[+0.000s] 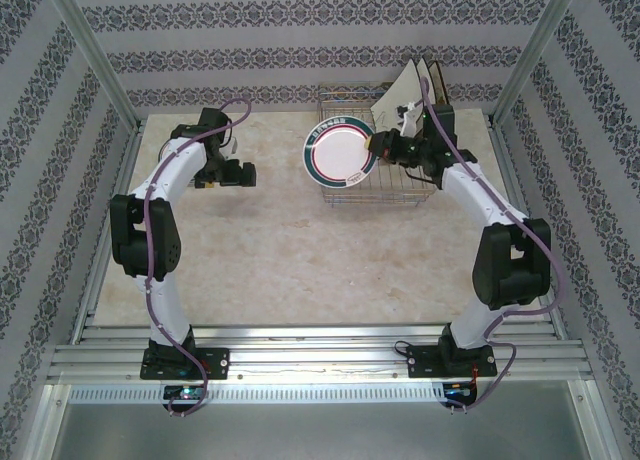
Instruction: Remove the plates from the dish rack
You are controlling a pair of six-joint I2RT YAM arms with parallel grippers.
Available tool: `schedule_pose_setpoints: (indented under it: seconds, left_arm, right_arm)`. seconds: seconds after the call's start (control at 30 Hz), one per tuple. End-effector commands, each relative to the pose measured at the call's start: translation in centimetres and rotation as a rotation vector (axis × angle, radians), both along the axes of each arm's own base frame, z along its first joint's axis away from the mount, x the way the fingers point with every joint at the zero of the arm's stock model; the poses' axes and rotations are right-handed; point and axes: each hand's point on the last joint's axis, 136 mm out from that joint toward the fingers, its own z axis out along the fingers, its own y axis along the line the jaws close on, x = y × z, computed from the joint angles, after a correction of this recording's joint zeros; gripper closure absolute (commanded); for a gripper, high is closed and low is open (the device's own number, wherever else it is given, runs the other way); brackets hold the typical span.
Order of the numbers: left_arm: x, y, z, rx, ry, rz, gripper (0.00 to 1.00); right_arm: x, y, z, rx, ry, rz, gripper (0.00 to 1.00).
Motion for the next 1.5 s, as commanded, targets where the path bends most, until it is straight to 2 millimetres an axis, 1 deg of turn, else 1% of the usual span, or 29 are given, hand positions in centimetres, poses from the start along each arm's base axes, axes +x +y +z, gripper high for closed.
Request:
schedule_pose_setpoints:
  seconds: [0.0, 0.07, 0.2, 0.43, 0.53, 0.63, 0.77, 0.93, 0.97, 1.07, 1.17, 1.27, 1.37, 1.4, 1.47]
  left_arm:
    - [0.5, -1.4, 1.2, -0.07, -0.057, -0.014, 0.0]
    - [0.5, -1.5, 1.3, -0.079, -0.064, -0.016, 0.0]
    - [0.6, -1.6, 1.9, -0.089, -0.078, -0.02, 0.0]
    - [1.2, -2.9, 3.3, -0.2, -0.162, -0.061, 0.0]
    - [1.6, -4.2, 4.5, -0.334, -0.232, -0.085, 0.0]
    - [2.0, -5.9, 6.6, -0.519, -0.323, -0.109, 0.0]
    - [2.2, -8.0, 8.6, -0.683, -0.377, -0.153, 0.0]
    - [2.4, -10.7, 10.9, -0.898, -0.441, -0.207, 0.0]
    - [2.5, -10.9, 11.1, -0.915, -0.446, -0.211, 0.0]
    - [2.5, -11.7, 10.4, -0.899, -0.42, -0.215, 0.01]
    - [2.4, -12.4, 9.9, -0.889, -0.402, -0.225, 0.04]
    - [2.4, -12.9, 9.4, -0.898, -0.381, -0.224, 0.1]
    - [2.5, -13.0, 8.9, -0.905, -0.363, -0.215, 0.2]
    - [2.5, -13.0, 8.8, -0.907, -0.359, -0.212, 0.28]
    - [2.6, -13.1, 8.6, -0.912, -0.346, -0.207, 0.46]
  right_arm:
    - [0.1, 1.7, 3.6, 0.164, -0.13, 0.103, 1.0]
    - [0.3, 1.6, 2.9, 0.182, -0.112, 0.099, 1.0]
    - [0.6, 1.4, 2.1, 0.18, -0.095, 0.092, 1.0]
    - [0.9, 0.9, 1.1, 0.175, -0.07, 0.071, 1.0]
    - [1.0, 0.9, 0.5, 0.177, -0.053, 0.067, 1.0]
    - [1.0, 1.0, 0.1, 0.18, -0.042, 0.068, 1.0]
    - [1.3, 1.1, -0.1, 0.178, -0.035, 0.066, 1.0]
    - [1.8, 2.6, -0.3, 0.176, -0.027, 0.089, 1.0]
    - [1.8, 2.9, -0.4, 0.177, -0.023, 0.095, 1.0]
    - [2.1, 4.1, -0.5, 0.179, -0.019, 0.113, 1.0]
    - [2.2, 5.6, -0.6, 0.18, -0.018, 0.136, 1.0]
    - [2.3, 6.8, -0.7, 0.185, -0.013, 0.153, 1.0]
    - [2.2, 7.8, -0.7, 0.189, -0.011, 0.172, 1.0]
    - [2.2, 8.0, -0.5, 0.19, -0.012, 0.176, 1.0]
    - [2.2, 8.4, -0.3, 0.192, -0.016, 0.183, 1.0]
